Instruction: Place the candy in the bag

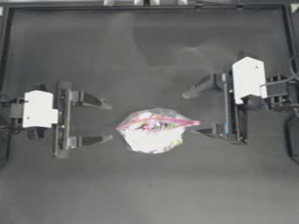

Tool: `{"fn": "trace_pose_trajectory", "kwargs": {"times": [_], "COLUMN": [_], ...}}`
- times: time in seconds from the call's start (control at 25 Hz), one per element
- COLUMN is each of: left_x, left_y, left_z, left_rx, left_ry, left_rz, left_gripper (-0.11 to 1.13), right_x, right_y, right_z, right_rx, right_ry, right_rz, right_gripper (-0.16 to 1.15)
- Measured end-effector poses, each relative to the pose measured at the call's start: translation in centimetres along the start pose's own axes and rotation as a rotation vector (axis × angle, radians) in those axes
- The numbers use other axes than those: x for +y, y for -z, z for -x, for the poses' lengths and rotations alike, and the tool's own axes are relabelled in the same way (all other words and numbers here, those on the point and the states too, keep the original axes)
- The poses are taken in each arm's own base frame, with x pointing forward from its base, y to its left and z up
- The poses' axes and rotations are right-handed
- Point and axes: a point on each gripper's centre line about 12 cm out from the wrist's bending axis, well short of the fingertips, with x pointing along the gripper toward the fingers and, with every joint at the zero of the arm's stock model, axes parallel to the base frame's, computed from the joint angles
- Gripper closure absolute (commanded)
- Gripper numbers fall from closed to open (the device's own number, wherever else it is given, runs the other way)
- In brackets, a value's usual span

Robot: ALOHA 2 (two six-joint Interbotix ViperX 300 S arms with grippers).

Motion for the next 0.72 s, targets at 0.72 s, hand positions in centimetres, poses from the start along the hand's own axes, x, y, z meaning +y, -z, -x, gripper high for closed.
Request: {"fn": "trace_pose_trajectory", "kwargs": {"times": [0.72], "left_x": [0.0], "left_y": [-1.9], "left_z": [4.1], "left_rx": [-0.09], "left_ry": [0.004], "left_rz": [0.002], "left_gripper": [0.06], "right_x": [-0.1], "right_y": [1.2], "right_z": [1.9], "right_rx": [-0.072], "right_ry": [0.015], "right_rz": [0.014], "right_gripper": [-0.03]}}
